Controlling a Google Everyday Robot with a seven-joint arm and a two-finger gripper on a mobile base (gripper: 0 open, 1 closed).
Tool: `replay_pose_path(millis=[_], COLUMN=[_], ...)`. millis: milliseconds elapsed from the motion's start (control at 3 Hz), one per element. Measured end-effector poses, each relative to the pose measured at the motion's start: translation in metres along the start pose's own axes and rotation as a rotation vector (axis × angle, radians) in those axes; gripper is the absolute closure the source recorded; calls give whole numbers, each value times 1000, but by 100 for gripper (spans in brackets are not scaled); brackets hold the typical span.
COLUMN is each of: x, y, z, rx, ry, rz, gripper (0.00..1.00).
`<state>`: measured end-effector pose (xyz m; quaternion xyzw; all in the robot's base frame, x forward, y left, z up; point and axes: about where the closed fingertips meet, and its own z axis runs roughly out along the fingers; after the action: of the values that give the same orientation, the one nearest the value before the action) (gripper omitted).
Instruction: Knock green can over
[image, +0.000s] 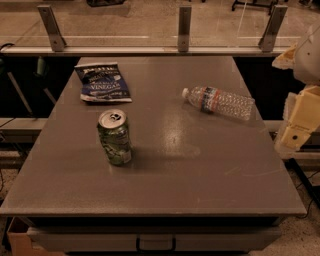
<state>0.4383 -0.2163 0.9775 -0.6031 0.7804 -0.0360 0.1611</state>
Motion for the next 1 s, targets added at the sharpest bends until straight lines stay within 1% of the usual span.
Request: replay_pose_path(millis=[333,667,1000], x=[0,-33,-84], y=[0,-3,-6], z=[0,22,53], rx=[0,-18,-55], ry=[0,-70,-179], rz=[0,-20,-32], gripper=[0,0,0])
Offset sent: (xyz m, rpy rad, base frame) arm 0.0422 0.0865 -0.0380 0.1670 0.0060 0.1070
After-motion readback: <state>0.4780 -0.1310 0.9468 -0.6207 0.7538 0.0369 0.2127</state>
